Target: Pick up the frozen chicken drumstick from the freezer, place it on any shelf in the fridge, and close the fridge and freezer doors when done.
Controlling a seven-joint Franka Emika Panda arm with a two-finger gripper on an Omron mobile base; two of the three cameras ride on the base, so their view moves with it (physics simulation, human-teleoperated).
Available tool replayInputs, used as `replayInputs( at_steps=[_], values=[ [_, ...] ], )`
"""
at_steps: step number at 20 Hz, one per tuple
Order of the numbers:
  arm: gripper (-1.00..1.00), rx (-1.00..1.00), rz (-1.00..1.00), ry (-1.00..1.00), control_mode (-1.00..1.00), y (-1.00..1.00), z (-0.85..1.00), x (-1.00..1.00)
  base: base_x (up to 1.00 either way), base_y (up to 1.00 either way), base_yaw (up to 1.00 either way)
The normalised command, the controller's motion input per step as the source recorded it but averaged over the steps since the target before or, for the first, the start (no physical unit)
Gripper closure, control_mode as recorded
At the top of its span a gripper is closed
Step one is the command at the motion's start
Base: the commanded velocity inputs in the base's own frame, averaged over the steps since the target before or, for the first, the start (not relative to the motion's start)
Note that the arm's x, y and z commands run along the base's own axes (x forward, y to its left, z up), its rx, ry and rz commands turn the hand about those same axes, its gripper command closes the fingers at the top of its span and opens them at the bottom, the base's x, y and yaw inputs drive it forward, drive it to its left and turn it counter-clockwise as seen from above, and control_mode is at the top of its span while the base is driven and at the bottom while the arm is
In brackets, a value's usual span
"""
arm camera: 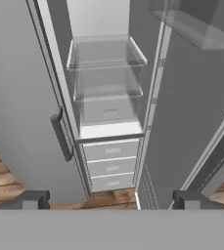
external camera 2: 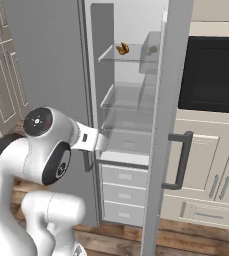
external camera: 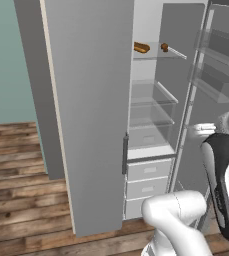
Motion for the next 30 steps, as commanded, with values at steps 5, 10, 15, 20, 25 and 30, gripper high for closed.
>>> replayInputs(
  at_steps=[5, 10, 15, 20, 25, 30],
  values=[
    [-1.0, 0.08, 0.07, -0.01, -1.0, -0.15, 0.0, -0.47, 0.0, 0.0, 0.0],
    [-1.0, 0.06, 0.01, -0.13, -1.0, -0.1, 0.0, -0.82, 0.0, 0.0, 0.0],
    [-1.0, 0.03, 0.0, -0.03, -1.0, -0.48, 0.03, -0.75, 0.0, 0.0, 0.0],
    [-1.0, 0.19, 0.0, 0.0, -1.0, -0.99, 0.0, -0.05, 0.0, 0.0, 0.0],
    [-1.0, 0.23, 0.02, 0.0, -1.0, -0.98, 0.0, 0.29, 0.0, 0.0, 0.0],
    [-1.0, 0.24, 0.04, 0.0, -1.0, -0.81, 0.0, 0.53, 0.0, 0.0, 0.0]
  ],
)
